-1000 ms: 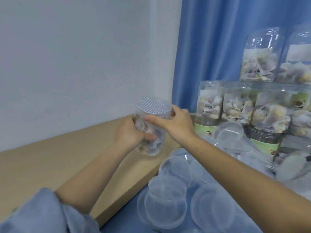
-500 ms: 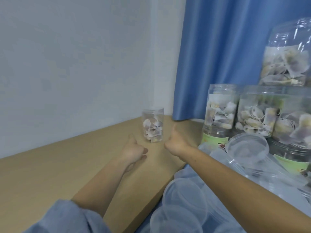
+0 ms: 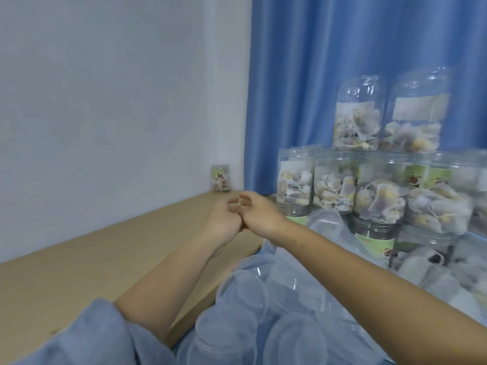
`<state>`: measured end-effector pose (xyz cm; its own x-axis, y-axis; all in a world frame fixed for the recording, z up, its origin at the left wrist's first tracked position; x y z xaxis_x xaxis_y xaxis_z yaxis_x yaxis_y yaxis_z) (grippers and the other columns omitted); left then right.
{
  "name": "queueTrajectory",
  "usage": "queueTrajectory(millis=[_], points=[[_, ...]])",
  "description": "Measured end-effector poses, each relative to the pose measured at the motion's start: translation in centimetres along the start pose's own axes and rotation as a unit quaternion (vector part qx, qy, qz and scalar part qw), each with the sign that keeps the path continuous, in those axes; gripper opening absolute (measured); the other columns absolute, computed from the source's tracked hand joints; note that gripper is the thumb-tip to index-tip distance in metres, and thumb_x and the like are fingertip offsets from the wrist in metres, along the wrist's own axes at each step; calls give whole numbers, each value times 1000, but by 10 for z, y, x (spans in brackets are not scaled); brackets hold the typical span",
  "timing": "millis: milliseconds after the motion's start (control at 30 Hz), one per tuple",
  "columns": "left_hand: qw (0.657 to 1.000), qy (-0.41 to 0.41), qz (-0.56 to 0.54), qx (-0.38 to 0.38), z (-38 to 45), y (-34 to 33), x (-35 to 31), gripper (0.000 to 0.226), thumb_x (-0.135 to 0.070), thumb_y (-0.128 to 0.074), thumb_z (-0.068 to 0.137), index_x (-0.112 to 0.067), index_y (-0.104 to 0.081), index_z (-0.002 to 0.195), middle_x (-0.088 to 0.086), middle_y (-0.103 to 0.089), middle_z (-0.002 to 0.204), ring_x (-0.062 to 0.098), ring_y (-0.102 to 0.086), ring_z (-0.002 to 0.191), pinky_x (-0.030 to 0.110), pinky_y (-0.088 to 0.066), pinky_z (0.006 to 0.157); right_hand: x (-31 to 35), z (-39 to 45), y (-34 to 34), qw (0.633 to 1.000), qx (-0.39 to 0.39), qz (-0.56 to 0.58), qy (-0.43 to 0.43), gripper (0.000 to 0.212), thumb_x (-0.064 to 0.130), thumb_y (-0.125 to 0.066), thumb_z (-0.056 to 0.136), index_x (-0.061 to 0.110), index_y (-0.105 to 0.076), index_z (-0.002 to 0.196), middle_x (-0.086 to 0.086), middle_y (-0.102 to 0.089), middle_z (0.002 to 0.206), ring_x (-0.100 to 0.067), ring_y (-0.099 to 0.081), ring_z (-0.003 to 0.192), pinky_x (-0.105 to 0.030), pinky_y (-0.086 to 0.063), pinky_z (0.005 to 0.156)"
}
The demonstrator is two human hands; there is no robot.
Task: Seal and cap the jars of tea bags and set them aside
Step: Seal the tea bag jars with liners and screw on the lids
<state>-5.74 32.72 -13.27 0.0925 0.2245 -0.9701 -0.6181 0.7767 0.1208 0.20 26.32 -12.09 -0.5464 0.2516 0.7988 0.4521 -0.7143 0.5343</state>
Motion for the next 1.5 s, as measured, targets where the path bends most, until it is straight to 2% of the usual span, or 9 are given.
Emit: queueTrajectory(millis=[67, 433, 600, 700, 833, 1033, 1133, 1333, 1500], points=[[1000, -25, 7, 12, -19, -24, -21, 33, 14, -43, 87, -12, -60, 97, 5, -66, 87, 18, -60, 78, 34, -53, 75, 1, -22, 30, 999, -34, 11, 4, 34, 15, -49, 95, 17, -50, 129, -8, -57, 126, -26, -58, 110, -43, -51, 92], [992, -35, 1, 121, -77, -199, -96, 14, -3, -51, 89, -15, -53, 96, 14, -63, 97, 26, -59, 84, 37, -49, 79, -36, -120, 224, 986, -163, -34, -31, 30, 15, -46, 94, 13, -54, 123, -11, -65, 108, -29, -64, 100, -44, -50, 92], [991, -57, 7, 118, -67, -249, -127, 36, -8, -58, 85, -8, -50, 120, 11, -61, 106, 29, -60, 99, 46, -49, 95, -38, -128, 286, 976, -209, -50, -23, 38, 13, -49, 91, 15, -47, 129, -7, -63, 92, -30, -65, 92, -47, -53, 86], [989, -99, 27, 108, -49, -265, -149, 50, -15, -63, 84, -9, -44, 131, 5, -52, 124, 23, -53, 113, 38, -46, 97, -36, -117, 317, 968, -243, -53, -16, 46, 18, -53, 90, 16, -41, 134, -8, -65, 104, -27, -64, 96, -35, -50, 87], [983, -151, 33, 98, -15, -273, -176, 66, -19, -67, 83, -10, -34, 139, -1, -44, 126, 14, -46, 105, 25, -37, 81, -32, -90, 352, 953, -295, -62, -1, 57, 26, -62, 86, 14, -37, 136, 1, -55, 105, -17, -50, 92, -11, -34, 57], [972, -191, 21, 135, 26, -285, -187, 93, 2, -67, 73, -32, -20, 145, -17, -47, 119, 2, -49, 101, 9, -45, 73, -48, -40, 384, 936, -346, -25, -63, 70, 45, -69, 80, 4, -39, 127, -10, -49, 129, -27, -51, 112, -31, -37, 77], [970, -198, 11, 139, 36, -291, -184, 104, 6, -63, 71, -41, -9, 147, -6, -29, 149, 25, -47, 126, 36, -46, 98, -59, -23, 385, 947, -316, 28, -59, 86, 47, -72, 77, 3, -29, 137, -2, -47, 128, -19, -49, 102, -31, -40, 81], [965, -197, -58, 161, 36, -297, -184, 109, 13, -58, 77, -44, 2, 147, -6, -35, 148, 16, -57, 108, 47, -52, 90, -58, -21, 387, 944, -328, 38, -8, 56, 29, -75, 78, 14, -47, 124, -4, -63, 116, -24, -61, 104, -45, -50, 92], [969, -209, -73, 108, 10, -286, -200, 106, 3, -64, 79, -45, 3, 146, 5, -42, 142, 22, -56, 114, 41, -52, 91, -36, -59, 396, 934, -357, 1, 33, 85, 32, -80, 71, 22, -34, 141, 1, -60, 119, -18, -58, 107, -39, -49, 93]])
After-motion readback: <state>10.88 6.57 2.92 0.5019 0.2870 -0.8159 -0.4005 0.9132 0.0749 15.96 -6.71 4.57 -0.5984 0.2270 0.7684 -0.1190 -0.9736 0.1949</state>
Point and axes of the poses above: each hand's wrist, its own z-axis towards the middle knuckle, its own y-axis out of the back of the hand, x = y × z, the point moved 7 cm from there along z, towards the middle knuckle
